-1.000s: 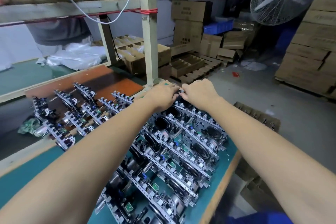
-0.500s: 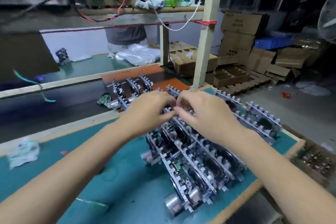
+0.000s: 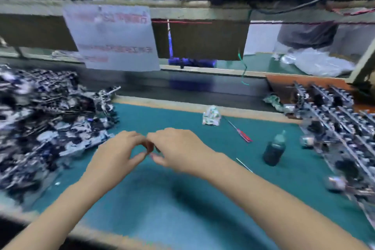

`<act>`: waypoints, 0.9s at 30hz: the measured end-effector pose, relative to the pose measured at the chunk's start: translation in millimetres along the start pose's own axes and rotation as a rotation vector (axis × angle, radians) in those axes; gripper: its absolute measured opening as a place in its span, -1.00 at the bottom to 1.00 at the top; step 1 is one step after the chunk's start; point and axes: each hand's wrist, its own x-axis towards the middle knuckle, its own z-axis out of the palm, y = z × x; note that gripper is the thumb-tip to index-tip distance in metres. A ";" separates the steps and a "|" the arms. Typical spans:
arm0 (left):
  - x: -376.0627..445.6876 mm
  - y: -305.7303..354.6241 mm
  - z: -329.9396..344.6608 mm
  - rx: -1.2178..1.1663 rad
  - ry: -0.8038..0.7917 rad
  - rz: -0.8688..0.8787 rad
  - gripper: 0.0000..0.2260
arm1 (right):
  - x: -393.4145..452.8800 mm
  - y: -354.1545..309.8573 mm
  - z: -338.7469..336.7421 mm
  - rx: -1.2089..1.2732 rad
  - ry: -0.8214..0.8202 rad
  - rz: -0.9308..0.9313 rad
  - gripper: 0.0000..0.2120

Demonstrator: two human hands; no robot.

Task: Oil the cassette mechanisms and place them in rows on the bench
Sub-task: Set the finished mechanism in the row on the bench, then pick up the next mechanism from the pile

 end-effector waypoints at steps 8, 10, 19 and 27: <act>-45.7 -117.0 -49.1 0.397 0.096 -0.263 -0.41 | 120.0 -50.2 74.8 0.260 0.065 0.159 -0.67; -54.6 -132.0 -56.7 0.444 0.119 -0.356 -0.41 | 135.2 -56.3 83.8 0.294 0.074 0.194 -0.69; -80.6 -152.6 -69.1 0.243 0.128 -0.674 -0.61 | 175.5 -113.1 89.1 -0.095 0.087 -0.437 -0.54; -82.6 -151.2 -73.8 0.105 0.136 -0.573 -0.83 | 182.6 -112.3 65.3 -0.101 0.065 -0.568 -0.72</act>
